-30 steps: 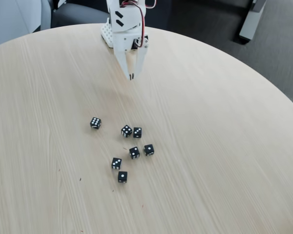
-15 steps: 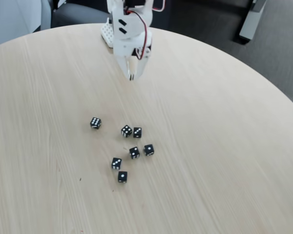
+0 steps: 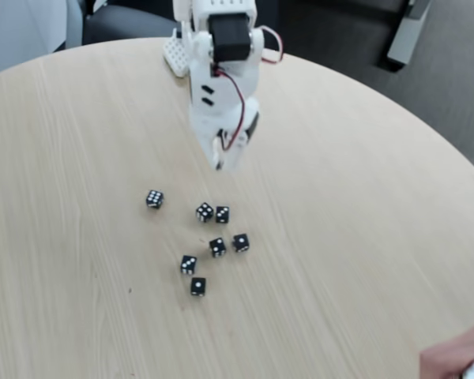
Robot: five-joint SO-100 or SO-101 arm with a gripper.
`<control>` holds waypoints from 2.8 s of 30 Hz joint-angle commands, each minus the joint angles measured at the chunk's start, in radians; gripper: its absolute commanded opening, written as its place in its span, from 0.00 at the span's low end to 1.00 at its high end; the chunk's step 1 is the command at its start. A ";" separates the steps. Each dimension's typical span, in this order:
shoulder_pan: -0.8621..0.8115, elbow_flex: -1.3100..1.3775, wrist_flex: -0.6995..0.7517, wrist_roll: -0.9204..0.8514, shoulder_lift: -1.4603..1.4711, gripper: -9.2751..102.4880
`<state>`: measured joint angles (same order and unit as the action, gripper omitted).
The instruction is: Pick up the dice with number 6
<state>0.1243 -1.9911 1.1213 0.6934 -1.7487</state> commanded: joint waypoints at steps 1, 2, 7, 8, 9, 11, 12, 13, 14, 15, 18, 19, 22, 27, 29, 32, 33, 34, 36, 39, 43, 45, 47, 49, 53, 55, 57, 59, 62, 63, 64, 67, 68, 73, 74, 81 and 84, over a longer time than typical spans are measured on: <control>-0.060 0.040 -0.051 0.025 0.014 0.10; -0.086 0.040 -0.066 0.021 0.021 0.10; -0.207 0.040 -0.140 -0.025 0.086 0.11; -0.227 0.041 -0.155 -0.034 0.101 0.11; -0.245 0.041 -0.170 -0.041 0.115 0.12; -0.281 0.041 -0.196 -0.058 0.140 0.13; -0.298 0.041 -0.207 -0.067 0.152 0.15; -0.311 0.041 -0.215 -0.078 0.164 0.15; -0.325 0.041 -0.224 -0.087 0.175 0.16; -0.336 0.041 -0.232 -0.095 0.184 0.17; -0.359 0.041 -0.258 -0.114 0.210 0.19; -0.364 0.041 -0.267 -0.118 0.216 0.20; -0.367 0.041 -0.299 -0.120 0.232 0.22; -0.367 0.041 -0.342 -0.112 0.245 0.26; -0.367 0.041 -0.357 -0.100 0.247 0.26; -0.367 0.041 -0.374 -0.069 0.247 0.27; -0.367 0.041 -0.376 -0.048 0.247 0.27; -0.367 0.041 -0.379 -0.023 0.247 0.27; -0.367 0.041 -0.379 0.029 0.253 0.27; -0.368 0.041 -0.379 0.092 0.265 0.26; -0.368 0.041 -0.379 0.152 0.270 0.24; -0.368 0.041 -0.379 0.183 0.270 0.23; -0.368 0.041 -0.379 0.227 0.270 0.23; -0.368 0.041 -0.379 0.284 0.270 0.23; -0.368 0.038 -0.379 0.367 0.270 0.23; -0.368 0.035 -0.379 0.387 0.270 0.22; -0.368 0.034 -0.379 0.399 0.270 0.19; -0.368 0.031 -0.379 0.410 0.270 0.18; -0.370 0.029 -0.379 0.426 0.270 0.14; -0.370 0.029 -0.379 0.431 0.270 0.13; -0.370 0.029 -0.379 0.434 0.270 0.12; -0.370 0.029 -0.377 0.440 0.270 0.08; -0.370 0.029 -0.377 0.437 0.268 0.08; -0.368 0.029 -0.373 0.380 0.252 0.08; -0.360 0.035 -0.373 0.365 0.247 0.08; -0.348 0.028 -0.365 0.302 -0.009 0.08; -0.339 0.018 -0.364 0.307 -0.178 0.08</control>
<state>-0.2240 -1.9773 0.7532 1.0140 -1.7886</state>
